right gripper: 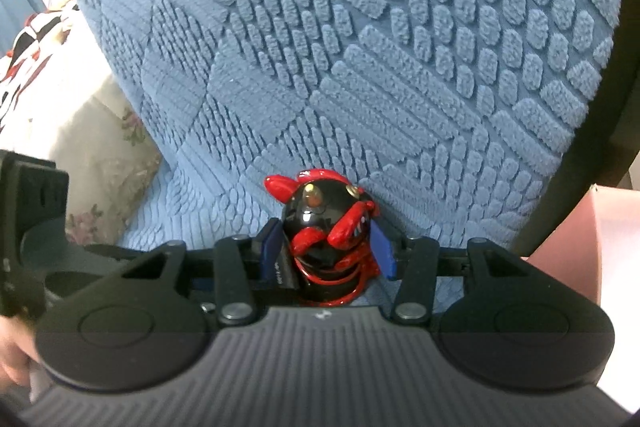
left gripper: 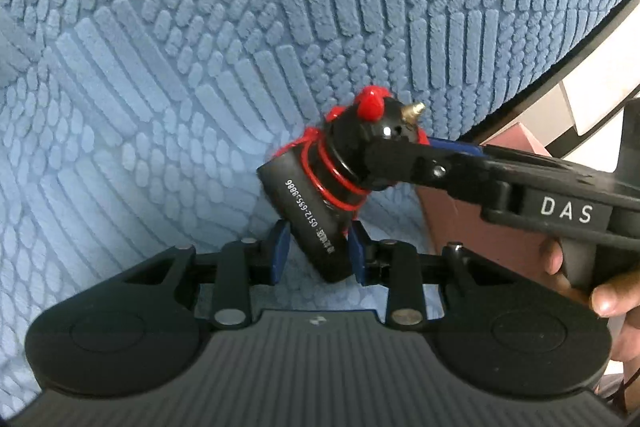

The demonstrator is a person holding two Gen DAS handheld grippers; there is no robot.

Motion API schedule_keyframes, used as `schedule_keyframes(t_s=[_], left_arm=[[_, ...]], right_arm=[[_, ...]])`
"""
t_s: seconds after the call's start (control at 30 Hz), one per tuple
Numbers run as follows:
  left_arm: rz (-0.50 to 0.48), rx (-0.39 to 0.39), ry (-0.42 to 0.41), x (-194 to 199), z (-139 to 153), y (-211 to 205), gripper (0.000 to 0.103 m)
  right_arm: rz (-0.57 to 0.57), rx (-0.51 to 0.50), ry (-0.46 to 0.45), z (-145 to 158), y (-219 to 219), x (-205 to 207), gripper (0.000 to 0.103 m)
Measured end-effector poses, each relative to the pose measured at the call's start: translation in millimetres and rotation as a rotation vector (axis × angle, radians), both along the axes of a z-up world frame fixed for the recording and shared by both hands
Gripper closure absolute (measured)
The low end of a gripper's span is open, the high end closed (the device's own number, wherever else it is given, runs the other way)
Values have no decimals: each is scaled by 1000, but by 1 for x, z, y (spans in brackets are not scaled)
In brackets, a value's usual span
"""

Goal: Organize rigid objects
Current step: 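Lift the figurine with the right gripper while the left lifts the USB stick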

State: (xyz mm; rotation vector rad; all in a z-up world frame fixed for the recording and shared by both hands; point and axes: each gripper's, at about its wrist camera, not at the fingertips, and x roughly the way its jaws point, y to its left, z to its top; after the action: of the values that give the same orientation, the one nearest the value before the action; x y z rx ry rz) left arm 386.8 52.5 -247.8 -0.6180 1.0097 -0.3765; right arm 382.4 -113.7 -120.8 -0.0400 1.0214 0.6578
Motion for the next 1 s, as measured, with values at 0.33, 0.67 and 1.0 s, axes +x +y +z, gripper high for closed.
schedule_keyframes(t_s=[0.33,0.67,1.0], left_arm=[[111,48,1,10,7,-31,63],[152,152,-42,2,13,-75,62],[154,122,-5,5,15,-65,73]], right_arm=[[-17,-26,1,-7,8,0,44],[-49,-28,2,-16,20,4,44],[-45,-62,-39,-17,31,-7,45]])
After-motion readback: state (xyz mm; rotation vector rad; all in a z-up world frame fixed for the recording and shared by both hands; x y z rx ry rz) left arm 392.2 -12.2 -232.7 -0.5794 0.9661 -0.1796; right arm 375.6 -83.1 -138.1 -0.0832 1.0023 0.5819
